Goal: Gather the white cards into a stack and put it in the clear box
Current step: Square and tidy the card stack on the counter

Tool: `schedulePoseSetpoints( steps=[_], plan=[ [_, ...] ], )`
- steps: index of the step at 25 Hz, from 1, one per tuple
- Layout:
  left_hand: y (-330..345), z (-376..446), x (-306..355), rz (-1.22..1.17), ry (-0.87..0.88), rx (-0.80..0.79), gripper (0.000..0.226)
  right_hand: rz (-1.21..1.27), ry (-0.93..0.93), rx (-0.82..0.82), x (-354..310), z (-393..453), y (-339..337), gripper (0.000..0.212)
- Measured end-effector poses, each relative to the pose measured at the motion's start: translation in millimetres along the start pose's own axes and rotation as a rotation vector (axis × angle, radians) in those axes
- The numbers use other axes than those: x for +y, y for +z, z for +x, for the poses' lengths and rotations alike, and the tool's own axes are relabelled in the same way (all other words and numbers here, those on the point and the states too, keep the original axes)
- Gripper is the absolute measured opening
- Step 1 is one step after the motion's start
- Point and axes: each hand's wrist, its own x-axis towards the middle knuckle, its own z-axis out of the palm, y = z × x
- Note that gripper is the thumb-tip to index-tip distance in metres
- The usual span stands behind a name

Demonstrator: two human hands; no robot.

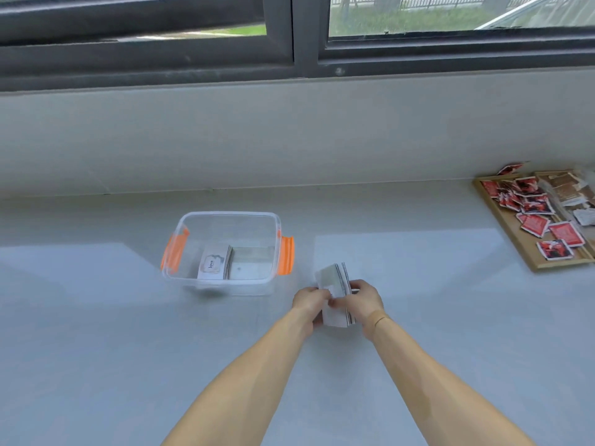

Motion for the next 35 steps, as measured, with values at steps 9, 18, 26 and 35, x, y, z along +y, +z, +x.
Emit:
schedulePoseSetpoints(
  steps=[9, 18, 26, 35],
  plan=[
    [-95.4, -41.8, -64.0, 0.326, 0.251, -0.105, 0.068, -0.409, -0.273, -0.044, 33.0, -90.9, 32.5, 0.041],
    [-218.7, -75.2, -123.8, 0.887, 0.666, 0.049, 0.054, -0.899, -0.653, -0.12, 43.1, -149.0, 139.2, 0.044],
    [-266.7, -75.7, -131.4, 1.094, 0.84, 0.179, 0.04, -1.009, -0.799, -0.105, 44.8, -155.4, 185.2, 0.048],
    [-268.3, -64.3, -146.4, 1.437, 0.932, 0.324, 0.039, -1.199, -0.93, -0.019, 69.3, -154.2, 198.2, 0.032]
  ],
)
